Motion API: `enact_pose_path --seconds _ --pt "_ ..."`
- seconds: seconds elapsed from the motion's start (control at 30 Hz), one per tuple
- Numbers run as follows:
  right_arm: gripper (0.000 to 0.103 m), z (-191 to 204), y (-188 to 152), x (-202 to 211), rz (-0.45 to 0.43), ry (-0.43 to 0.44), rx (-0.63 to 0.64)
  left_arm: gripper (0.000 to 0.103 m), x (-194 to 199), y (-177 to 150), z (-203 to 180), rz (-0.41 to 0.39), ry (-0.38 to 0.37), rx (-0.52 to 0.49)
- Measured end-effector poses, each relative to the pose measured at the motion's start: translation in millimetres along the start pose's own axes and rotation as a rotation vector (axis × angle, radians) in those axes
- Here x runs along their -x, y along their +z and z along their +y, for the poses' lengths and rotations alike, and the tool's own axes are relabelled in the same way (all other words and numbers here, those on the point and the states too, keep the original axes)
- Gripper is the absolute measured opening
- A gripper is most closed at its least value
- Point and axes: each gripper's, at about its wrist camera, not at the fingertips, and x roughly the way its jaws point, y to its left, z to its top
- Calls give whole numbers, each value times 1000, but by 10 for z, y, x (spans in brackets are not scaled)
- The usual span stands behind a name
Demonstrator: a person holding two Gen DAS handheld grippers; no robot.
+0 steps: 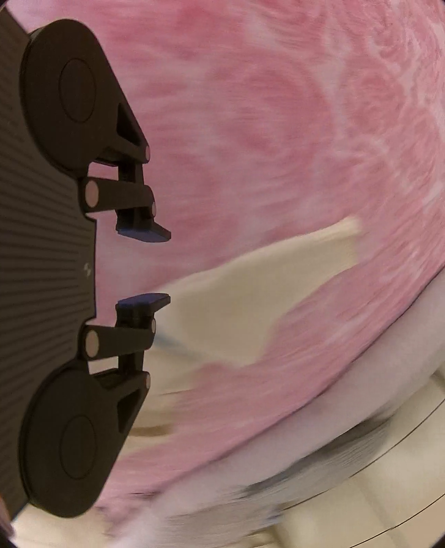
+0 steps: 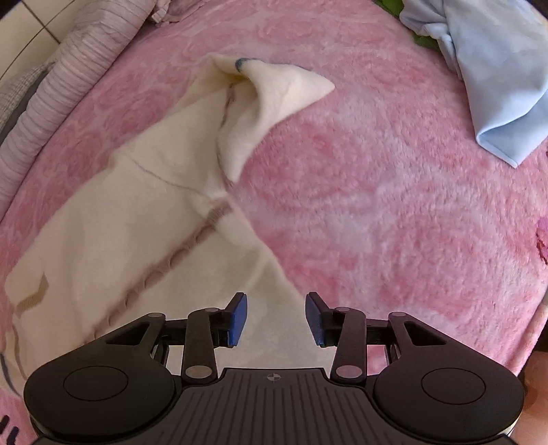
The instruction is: Fold clothes
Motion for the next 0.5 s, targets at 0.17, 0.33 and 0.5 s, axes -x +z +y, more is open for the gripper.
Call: enact_pose_path --seconds 0.17,0.33,0.5 --pt "42 168 65 -27 -26 -29 -63 32 -400 551 184 -88 -17 150" --pt "42 345 41 -134 -18 -64 -92 13 -808 766 153 -98 1 112" --pt "42 554 -42 -147 -7 -54 -77 2 -231 873 4 -328 23 -121"
